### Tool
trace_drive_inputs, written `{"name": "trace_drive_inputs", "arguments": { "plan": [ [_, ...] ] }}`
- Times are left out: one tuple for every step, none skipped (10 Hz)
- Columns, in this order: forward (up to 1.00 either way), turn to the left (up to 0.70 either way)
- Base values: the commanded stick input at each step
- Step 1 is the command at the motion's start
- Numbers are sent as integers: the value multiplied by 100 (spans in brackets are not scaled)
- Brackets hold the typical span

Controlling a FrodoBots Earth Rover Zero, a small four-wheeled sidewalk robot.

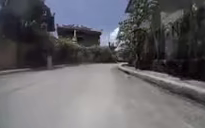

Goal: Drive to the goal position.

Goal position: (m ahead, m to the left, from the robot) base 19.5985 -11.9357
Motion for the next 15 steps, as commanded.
{"name": "trace_drive_inputs", "arguments": {
  "plan": [
    [85, 0],
    [85, 0],
    [85, 0],
    [85, 0],
    [85, 0],
    [85, 0],
    [85, 0],
    [85, 0],
    [85, 0],
    [85, 0],
    [85, 0],
    [85, 0],
    [85, 0],
    [85, 0],
    [85, 0]
  ]
}}
